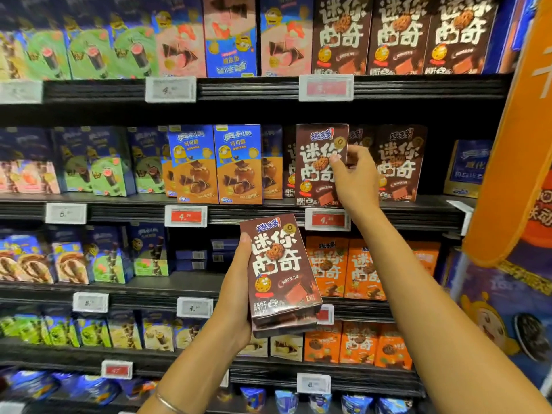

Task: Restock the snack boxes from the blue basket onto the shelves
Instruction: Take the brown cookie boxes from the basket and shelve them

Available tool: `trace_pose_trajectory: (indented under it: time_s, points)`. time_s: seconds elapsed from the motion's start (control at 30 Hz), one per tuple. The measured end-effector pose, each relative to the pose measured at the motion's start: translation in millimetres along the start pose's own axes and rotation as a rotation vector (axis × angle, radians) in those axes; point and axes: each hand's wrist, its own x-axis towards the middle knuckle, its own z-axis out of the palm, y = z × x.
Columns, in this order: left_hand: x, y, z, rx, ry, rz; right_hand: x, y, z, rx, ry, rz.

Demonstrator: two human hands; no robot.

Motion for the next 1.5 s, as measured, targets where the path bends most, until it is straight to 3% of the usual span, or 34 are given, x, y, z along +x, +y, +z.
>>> trace_pose_trajectory:
  time_s: [0.57, 0.8, 0.87, 1.03, 1.3, 1.5]
  points:
    - [3, -2, 0, 0.016, -0.021, 0.012, 11, 5, 28, -0.202, 0.016, -0.010]
    - [3, -6, -1, 0.031, -0.047, 0.023, -19, -1, 3, -0.038, -0.011, 0.028]
    - [4, -8, 0, 0.049, -0.043, 0.050, -46, -2, -11, 0.051, -0.089, 0.015]
    - [7, -10, 13, 0.132, -0.038, 0.134, -101, -9, -37, 0.108, -0.652, 0.198]
    - [9, -8, 25, 0.194, 0.028, 0.219, -123, -7, -49, 0.057, -0.669, 0.288]
    - [6, -5, 28, 0.218, 0.037, 0.246, -126, -10, -61, 0.249, -0.682, 0.286]
